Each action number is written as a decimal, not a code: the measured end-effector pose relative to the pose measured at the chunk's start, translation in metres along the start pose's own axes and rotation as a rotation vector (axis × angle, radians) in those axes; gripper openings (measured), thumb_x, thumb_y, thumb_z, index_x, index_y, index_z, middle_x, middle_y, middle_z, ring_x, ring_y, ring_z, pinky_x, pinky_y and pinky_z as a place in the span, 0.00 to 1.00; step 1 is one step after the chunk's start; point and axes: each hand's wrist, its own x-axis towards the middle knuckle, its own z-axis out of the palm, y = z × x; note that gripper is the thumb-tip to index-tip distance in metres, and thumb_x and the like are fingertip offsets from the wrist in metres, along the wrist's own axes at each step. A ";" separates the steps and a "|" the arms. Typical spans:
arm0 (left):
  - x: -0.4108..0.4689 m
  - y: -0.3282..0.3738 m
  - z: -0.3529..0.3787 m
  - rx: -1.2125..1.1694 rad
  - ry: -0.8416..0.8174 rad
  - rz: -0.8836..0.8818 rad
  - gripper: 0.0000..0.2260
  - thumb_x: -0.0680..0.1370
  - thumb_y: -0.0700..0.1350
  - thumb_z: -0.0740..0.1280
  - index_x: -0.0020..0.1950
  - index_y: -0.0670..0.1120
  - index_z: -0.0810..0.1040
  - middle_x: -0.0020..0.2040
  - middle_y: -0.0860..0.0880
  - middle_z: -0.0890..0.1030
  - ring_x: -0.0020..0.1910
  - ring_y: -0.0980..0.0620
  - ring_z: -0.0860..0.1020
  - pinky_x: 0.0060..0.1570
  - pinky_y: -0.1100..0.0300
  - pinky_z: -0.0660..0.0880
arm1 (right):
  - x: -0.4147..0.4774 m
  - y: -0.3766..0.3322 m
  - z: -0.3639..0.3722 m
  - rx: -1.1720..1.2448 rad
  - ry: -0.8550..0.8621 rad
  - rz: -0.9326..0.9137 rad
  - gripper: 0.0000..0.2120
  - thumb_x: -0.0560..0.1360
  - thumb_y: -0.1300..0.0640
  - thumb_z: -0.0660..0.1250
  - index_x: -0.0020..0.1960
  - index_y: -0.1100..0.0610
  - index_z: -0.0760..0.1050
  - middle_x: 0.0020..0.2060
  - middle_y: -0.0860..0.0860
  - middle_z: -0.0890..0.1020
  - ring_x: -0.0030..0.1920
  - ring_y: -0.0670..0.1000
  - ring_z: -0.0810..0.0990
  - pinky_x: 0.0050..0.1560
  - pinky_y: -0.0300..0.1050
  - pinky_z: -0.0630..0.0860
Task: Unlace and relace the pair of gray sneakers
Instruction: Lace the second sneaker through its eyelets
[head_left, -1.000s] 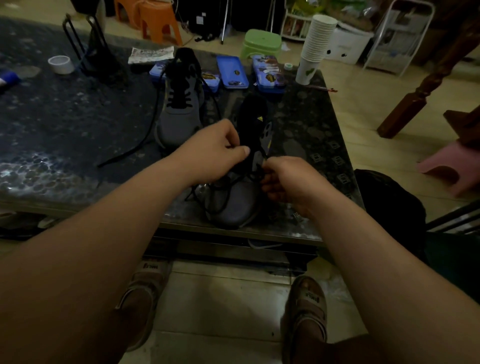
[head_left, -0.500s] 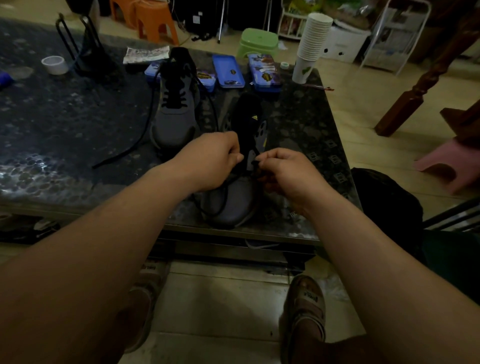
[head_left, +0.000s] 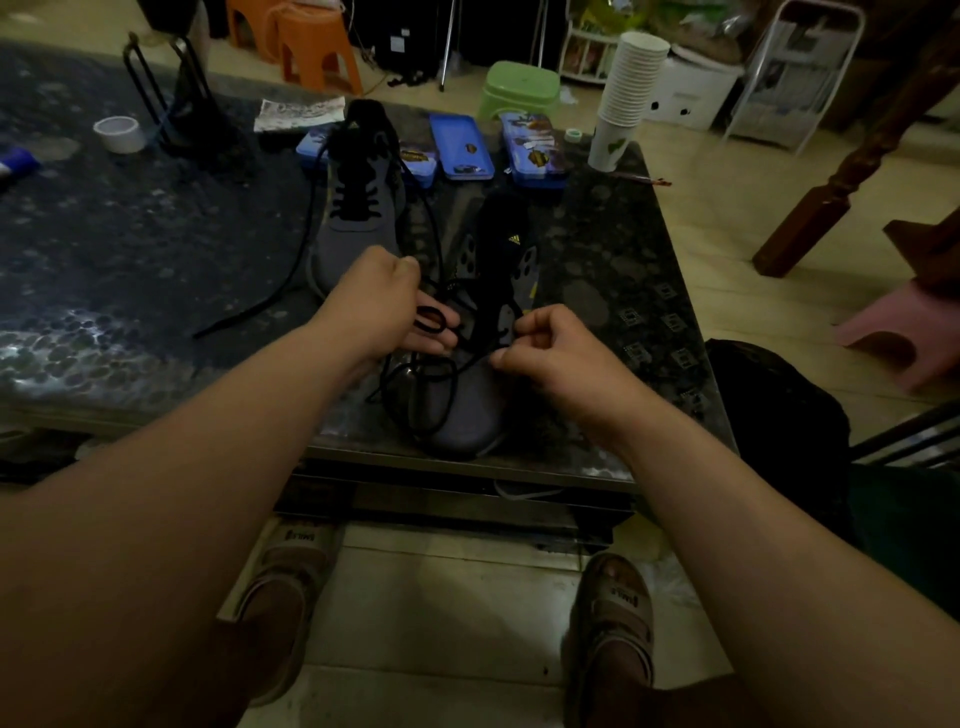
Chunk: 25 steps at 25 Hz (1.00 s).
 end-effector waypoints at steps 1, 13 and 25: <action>0.000 -0.001 -0.002 -0.028 -0.001 -0.014 0.20 0.89 0.46 0.49 0.53 0.32 0.73 0.42 0.33 0.85 0.40 0.34 0.85 0.34 0.51 0.84 | -0.002 0.001 0.002 -0.065 -0.016 -0.028 0.23 0.73 0.57 0.78 0.63 0.56 0.70 0.48 0.48 0.77 0.46 0.44 0.77 0.47 0.38 0.73; -0.029 0.046 -0.020 -0.067 -0.181 0.275 0.15 0.84 0.53 0.65 0.41 0.45 0.76 0.27 0.51 0.71 0.30 0.51 0.76 0.33 0.62 0.72 | -0.007 -0.032 -0.009 -0.233 0.177 -0.333 0.16 0.78 0.58 0.69 0.64 0.45 0.75 0.49 0.48 0.78 0.44 0.44 0.79 0.45 0.37 0.74; -0.021 0.040 -0.055 -0.035 -0.109 0.257 0.16 0.83 0.50 0.68 0.38 0.45 0.73 0.27 0.53 0.60 0.25 0.55 0.57 0.25 0.64 0.54 | 0.001 -0.072 -0.032 0.457 0.045 -0.156 0.11 0.81 0.61 0.62 0.39 0.57 0.71 0.29 0.51 0.73 0.35 0.53 0.78 0.49 0.56 0.77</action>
